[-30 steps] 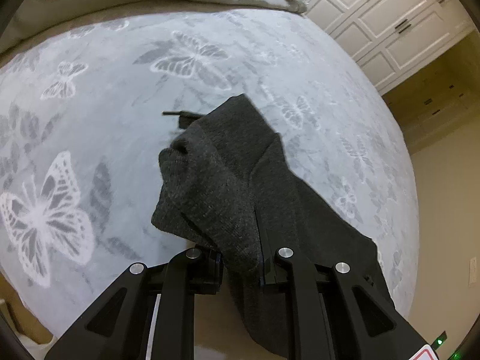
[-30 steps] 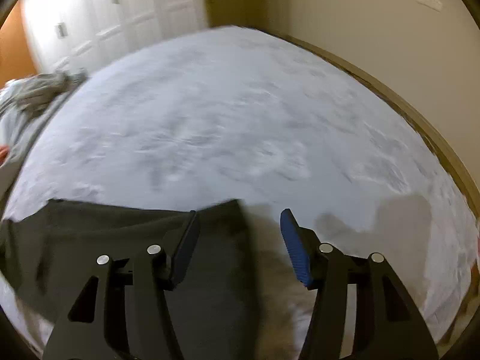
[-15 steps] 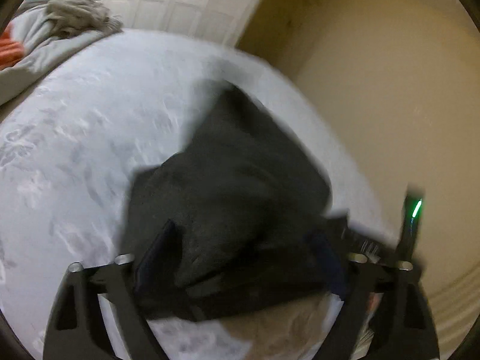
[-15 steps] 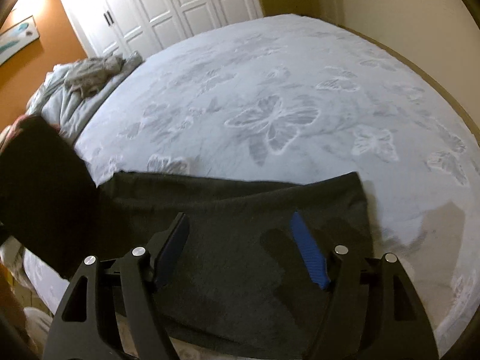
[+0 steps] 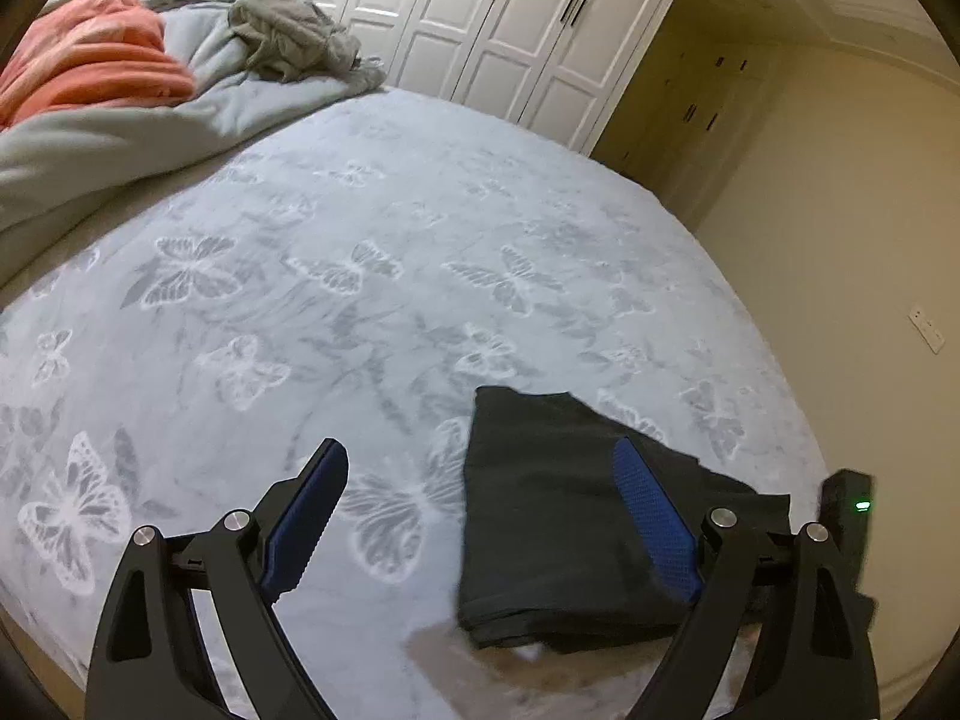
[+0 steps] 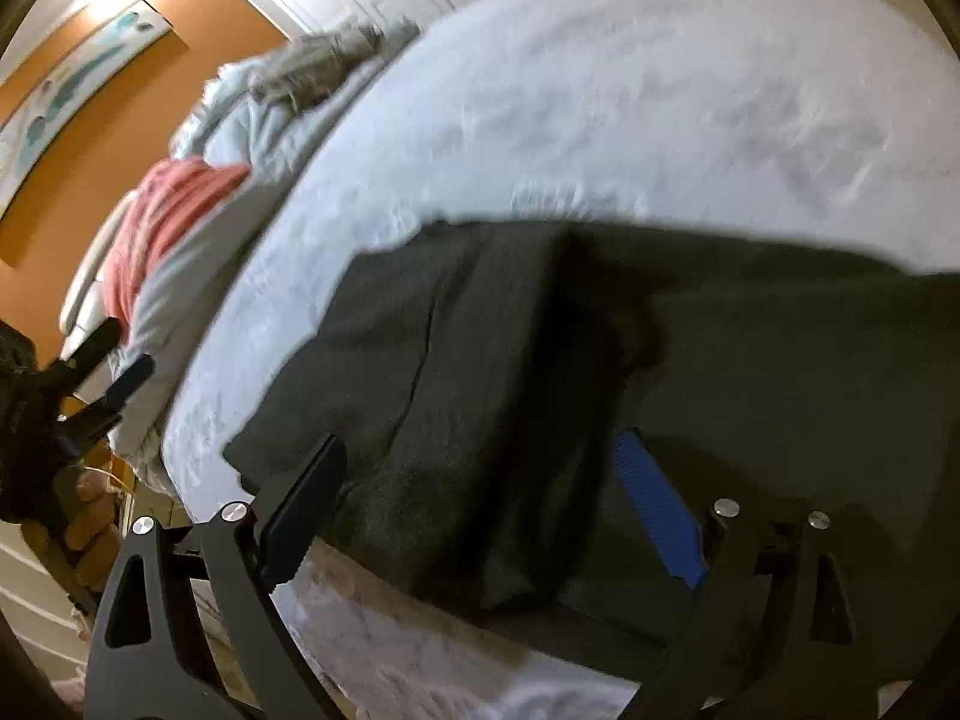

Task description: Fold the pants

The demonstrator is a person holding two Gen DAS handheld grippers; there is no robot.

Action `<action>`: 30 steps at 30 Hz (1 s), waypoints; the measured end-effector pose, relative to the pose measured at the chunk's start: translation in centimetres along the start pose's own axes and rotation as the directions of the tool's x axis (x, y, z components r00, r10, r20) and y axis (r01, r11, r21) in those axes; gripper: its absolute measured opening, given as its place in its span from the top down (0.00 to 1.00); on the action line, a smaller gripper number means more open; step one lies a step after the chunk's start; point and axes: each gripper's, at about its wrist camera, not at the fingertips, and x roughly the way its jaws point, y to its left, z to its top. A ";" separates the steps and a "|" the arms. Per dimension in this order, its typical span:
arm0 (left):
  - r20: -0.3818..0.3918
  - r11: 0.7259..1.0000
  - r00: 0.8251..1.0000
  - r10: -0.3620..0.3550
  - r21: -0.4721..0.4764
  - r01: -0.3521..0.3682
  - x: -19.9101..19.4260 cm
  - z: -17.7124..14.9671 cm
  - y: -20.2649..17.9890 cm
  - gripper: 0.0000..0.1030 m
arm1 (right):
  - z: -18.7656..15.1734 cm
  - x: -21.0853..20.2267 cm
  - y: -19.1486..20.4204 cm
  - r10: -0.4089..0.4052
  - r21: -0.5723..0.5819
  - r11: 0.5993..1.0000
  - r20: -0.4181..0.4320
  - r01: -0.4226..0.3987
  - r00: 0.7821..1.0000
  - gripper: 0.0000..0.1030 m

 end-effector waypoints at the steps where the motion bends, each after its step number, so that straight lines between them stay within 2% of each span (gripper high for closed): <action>1: 0.000 1.000 1.000 0.005 0.004 -0.005 -0.2 -0.1 0.2 0.15 | -0.4 0.3 0.6 -0.032 -0.020 0.999 0.042 0.033 0.999 0.22; 2: 0.000 1.000 1.000 0.011 0.012 -0.011 -0.2 0.0 0.4 0.15 | -0.4 0.4 1.2 -0.039 -0.044 0.998 0.043 0.041 0.998 0.55; 4: -0.002 1.000 1.000 0.007 0.030 -0.007 -0.4 0.0 0.3 0.15 | 0.5 -0.2 1.8 0.016 -0.022 1.000 0.023 -0.015 1.000 0.83; 5: -0.002 0.999 1.000 0.002 0.035 -0.001 -0.5 0.0 0.3 0.15 | 1.2 -1.4 2.5 0.050 -0.020 0.999 0.040 -0.049 0.998 0.84; 8: -0.007 0.998 0.999 -0.047 0.045 0.047 -0.6 -0.2 -0.5 0.15 | 3.4 -8.0 5.1 0.082 -0.104 0.992 0.132 -0.068 0.988 0.84; 10: -0.016 0.995 0.996 -0.083 0.060 0.084 -0.6 -0.4 -1.5 0.15 | 3.9 -12.6 5.5 0.050 -0.146 0.989 0.192 -0.022 0.980 0.84; 12: -0.033 0.991 0.994 -0.103 0.085 0.106 -0.1 -0.8 -2.7 0.15 | 3.4 -16.0 3.9 -0.037 -0.144 0.987 0.208 0.068 0.977 0.84; 13: -0.041 0.989 0.994 -0.105 0.098 0.108 0.3 -0.9 -3.4 0.15 | 2.9 -16.7 2.2 -0.082 -0.124 0.986 0.195 0.107 0.977 0.83; 15: -0.067 0.985 0.992 -0.110 0.123 0.118 1.3 -1.5 -4.9 0.15 | 1.0 -15.7 -3.2 -0.257 -0.025 0.965 0.131 0.263 0.957 0.82; 16: -0.079 0.984 0.991 -0.108 0.132 0.118 1.9 -1.7 -5.5 0.15 | 0.3 -14.6 -5.2 -0.323 -0.010 0.946 0.083 0.325 0.943 0.81; 17: -0.094 0.983 0.990 -0.104 0.141 0.116 2.5 -2.0 -6.1 0.15 | -0.9 -12.7 -7.8 -0.406 0.012 0.914 0.014 0.406 0.914 0.78; 18: -0.117 0.981 0.987 -0.106 0.151 0.124 3.4 -2.4 -6.9 0.15 | -2.0 -11.4 -9.7 -0.443 0.032 0.896 -0.029 0.444 0.896 0.74; 19: -0.137 0.979 0.984 -0.110 0.155 0.131 4.0 -2.8 -7.4 0.15 | -2.8 -11.6 -10.6 -0.406 0.064 0.912 0.009 0.404 0.914 0.68; 20: -0.158 0.978 0.981 -0.112 0.157 0.137 4.6 -3.1 -7.9 0.15 | -2.7 -12.5 -10.5 -0.386 0.093 0.920 0.031 0.382 0.922 0.67; 22: -0.202 0.978 0.972 -0.120 0.143 0.150 6.2 -3.8 -8.5 0.15 | -2.0 -14.5 -9.7 -0.374 0.103 0.926 0.096 0.365 0.922 0.63; 23: -0.222 0.979 0.967 -0.125 0.130 0.156 6.9 -4.0 -8.6 0.15 | -1.5 -15.9 -9.2 -0.370 0.100 0.929 0.159 0.357 0.915 0.42; 25: -0.276 0.980 0.947 -0.161 0.072 0.188 8.8 -4.5 -8.4 0.15 | -0.8 -16.6 -9.4 -0.377 0.117 0.926 0.199 0.360 0.905 0.15; 28: -0.353 0.980 0.915 -0.197 -0.053 0.191 11.9 -5.3 -7.5 0.15 | -1.0 -14.0 -11.3 -0.335 0.133 0.938 0.116 0.320 0.935 0.14; 30: -0.400 0.975 0.891 -0.216 -0.132 0.177 13.8 -6.1 -6.9 0.15 | -1.7 -11.9 -12.9 -0.340 0.187 0.923 -0.016 0.337 0.940 0.14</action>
